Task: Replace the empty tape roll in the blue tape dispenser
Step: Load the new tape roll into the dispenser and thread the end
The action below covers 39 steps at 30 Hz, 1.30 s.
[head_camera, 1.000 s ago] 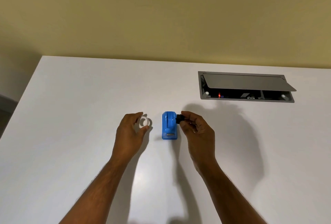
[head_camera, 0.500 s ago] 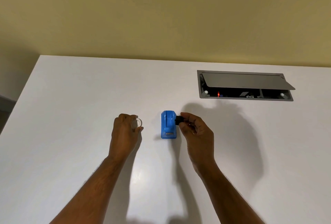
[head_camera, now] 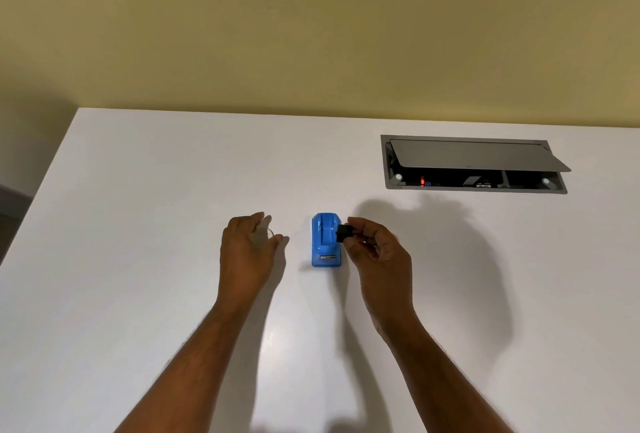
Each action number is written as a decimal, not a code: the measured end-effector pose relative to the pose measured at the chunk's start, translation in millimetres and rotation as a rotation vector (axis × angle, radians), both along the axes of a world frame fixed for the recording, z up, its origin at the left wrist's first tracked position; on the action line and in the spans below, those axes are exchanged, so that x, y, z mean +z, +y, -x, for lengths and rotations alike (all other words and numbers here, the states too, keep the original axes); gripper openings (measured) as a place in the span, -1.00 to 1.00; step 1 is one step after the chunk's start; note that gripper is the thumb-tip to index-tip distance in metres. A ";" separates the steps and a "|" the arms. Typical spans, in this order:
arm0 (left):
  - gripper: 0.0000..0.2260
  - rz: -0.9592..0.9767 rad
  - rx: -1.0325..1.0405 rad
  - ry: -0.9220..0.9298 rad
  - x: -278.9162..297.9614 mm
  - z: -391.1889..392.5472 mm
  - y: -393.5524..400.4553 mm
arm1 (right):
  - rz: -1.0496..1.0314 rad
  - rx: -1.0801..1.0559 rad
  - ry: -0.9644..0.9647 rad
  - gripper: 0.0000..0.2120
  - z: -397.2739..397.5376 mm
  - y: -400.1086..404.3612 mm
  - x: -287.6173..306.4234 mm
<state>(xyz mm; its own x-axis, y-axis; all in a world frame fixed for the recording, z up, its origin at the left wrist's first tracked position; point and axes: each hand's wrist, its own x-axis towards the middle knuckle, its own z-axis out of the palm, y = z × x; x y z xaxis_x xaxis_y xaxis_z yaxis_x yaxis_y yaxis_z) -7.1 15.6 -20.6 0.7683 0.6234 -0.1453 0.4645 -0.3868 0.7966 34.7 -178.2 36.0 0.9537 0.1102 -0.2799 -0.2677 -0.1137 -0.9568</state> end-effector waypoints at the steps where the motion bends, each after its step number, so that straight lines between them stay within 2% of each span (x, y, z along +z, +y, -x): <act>1: -0.62 0.065 0.020 -0.021 8.8 -1.3 -4.5 | 0.004 0.000 0.000 -0.71 0.5 0.4 -0.5; 14: -0.67 0.419 -0.209 -0.171 48.3 -9.5 -42.5 | 0.045 0.019 -0.052 -0.72 -1.8 5.0 -2.4; 19: -0.70 0.457 -0.283 -0.201 55.6 -10.4 -52.4 | 0.047 0.037 -0.055 -0.74 0.6 2.6 -1.9; 27: -0.75 0.456 -0.247 -0.193 51.3 -8.6 -52.5 | 0.102 0.090 -0.095 -0.74 -0.3 1.2 -3.3; 29: -0.76 0.427 -0.246 -0.171 49.1 -9.0 -52.0 | 0.178 0.080 -0.125 -0.74 -3.3 -3.1 -8.3; 34: -0.78 0.420 -0.244 -0.155 48.2 -8.4 -50.2 | 0.540 -0.070 -0.152 -0.68 -17.3 -26.5 -39.9; 39: -0.78 0.419 -0.237 -0.163 48.3 -7.9 -50.6 | 0.768 0.007 -0.057 -0.51 -28.4 -45.6 -68.2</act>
